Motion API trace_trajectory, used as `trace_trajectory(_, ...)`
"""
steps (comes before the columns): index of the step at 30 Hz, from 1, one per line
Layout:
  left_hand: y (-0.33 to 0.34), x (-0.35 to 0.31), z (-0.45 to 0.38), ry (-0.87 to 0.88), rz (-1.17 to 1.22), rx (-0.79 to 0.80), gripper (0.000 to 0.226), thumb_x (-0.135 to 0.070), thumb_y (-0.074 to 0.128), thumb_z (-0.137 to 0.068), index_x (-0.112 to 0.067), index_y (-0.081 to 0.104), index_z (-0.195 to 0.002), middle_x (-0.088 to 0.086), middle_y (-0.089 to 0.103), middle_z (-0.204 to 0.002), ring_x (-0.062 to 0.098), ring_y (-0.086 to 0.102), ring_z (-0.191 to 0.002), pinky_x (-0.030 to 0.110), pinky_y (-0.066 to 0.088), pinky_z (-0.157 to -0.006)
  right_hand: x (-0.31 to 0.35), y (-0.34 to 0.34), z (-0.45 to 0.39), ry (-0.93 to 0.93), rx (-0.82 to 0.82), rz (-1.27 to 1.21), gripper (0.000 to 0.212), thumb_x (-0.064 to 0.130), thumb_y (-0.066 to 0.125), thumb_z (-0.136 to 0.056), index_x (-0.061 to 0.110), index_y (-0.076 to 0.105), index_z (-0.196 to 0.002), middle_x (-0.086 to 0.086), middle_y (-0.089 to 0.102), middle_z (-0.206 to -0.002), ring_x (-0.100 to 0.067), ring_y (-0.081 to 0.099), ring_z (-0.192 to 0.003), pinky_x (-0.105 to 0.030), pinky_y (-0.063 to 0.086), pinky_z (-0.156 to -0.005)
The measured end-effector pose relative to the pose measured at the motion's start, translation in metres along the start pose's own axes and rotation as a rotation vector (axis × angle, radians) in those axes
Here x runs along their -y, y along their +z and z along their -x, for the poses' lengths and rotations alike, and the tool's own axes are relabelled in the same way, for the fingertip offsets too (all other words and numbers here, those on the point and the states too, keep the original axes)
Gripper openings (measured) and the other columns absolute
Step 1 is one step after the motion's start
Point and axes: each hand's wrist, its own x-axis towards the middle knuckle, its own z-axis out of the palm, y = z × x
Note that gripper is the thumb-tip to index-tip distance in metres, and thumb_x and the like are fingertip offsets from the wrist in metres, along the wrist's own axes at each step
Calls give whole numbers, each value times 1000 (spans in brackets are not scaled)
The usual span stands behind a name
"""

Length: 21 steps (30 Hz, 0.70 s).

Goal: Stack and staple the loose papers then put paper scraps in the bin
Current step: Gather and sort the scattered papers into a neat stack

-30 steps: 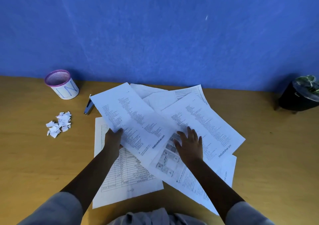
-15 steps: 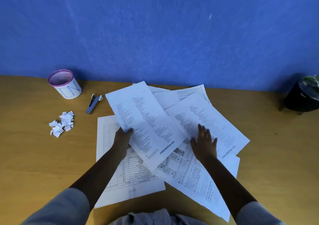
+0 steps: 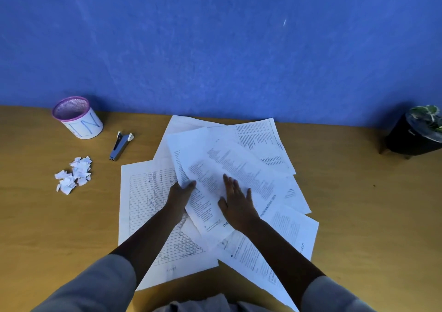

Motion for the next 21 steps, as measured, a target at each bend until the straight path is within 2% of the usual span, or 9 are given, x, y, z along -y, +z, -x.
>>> trace_trajectory(5, 3, -4, -5, 15, -12, -65, 29, -15, 59, -87, -5, 54, -114, 16, 60, -119, 32, 58, -99, 41, 49, -86, 3, -7, -9, -162, 76, -123, 61, 29, 34, -99, 17, 1, -150, -5, 16, -158, -17, 13, -147, -45, 3, -120)
trace_trajectory(7, 1, -9, -5, 34, 32, -99, 33, -13, 59, -86, -1, 54, -117, 17, 60, -121, 30, 58, -99, 40, 48, -88, -2, -16, -10, -180, -31, -274, 58, 30, 40, -98, 15, 16, -149, -4, 26, -155, -17, 24, -144, -39, 11, -120)
trace_trajectory(9, -3, -18, -3, 87, 74, -70, 35, -12, 60, -86, -2, 54, -118, 16, 59, -123, 28, 57, -100, 39, 47, -88, -12, -31, -13, -138, -206, -379, 57, 28, 48, -95, 13, 27, -146, -5, 34, -151, -19, 32, -140, -29, 18, -117)
trace_trajectory(13, -18, -48, 2, 244, 101, 77, 29, -9, 57, -87, -16, 57, -115, 4, 60, -119, 25, 56, -112, 40, 43, -96, -36, -70, -23, 62, -452, -538, 69, 30, 60, -89, 14, 25, -146, -5, 31, -153, -20, 31, -140, -30, 21, -114)
trace_trajectory(15, -23, -63, 5, 307, 77, 150, 24, -10, 56, -87, -26, 60, -104, -7, 63, -111, 22, 56, -112, 40, 42, -99, -43, -93, -27, 108, -430, -649, 76, 35, 65, -85, 19, 24, -146, -2, 30, -153, -18, 30, -140, -38, 22, -117)
trace_trajectory(16, -23, -70, 7, 337, 69, 163, 24, -10, 55, -88, -30, 59, -101, -11, 62, -110, 19, 56, -111, 40, 42, -98, -45, -103, -28, 97, -376, -713, 73, 37, 66, -83, 21, 29, -145, -1, 37, -151, -17, 36, -137, -41, 27, -116)
trace_trajectory(19, -12, -85, 19, 452, 75, 89, 27, -12, 54, -89, -37, 53, -100, -10, 56, -113, 17, 54, -108, 35, 43, -96, -36, -119, -26, 25, -250, -793, 46, 31, 63, -87, 17, 52, -130, -2, 60, -129, -17, 58, -116, -35, 46, -100)
trace_trajectory(21, 0, -92, 30, 537, 111, 36, 27, -12, 53, -90, -36, 50, -102, -15, 53, -112, 11, 56, -101, 21, 48, -85, -24, -121, -25, 28, -337, -839, 38, 24, 60, -90, 12, 55, -125, -7, 63, -125, -23, 60, -113, -33, 48, -95)
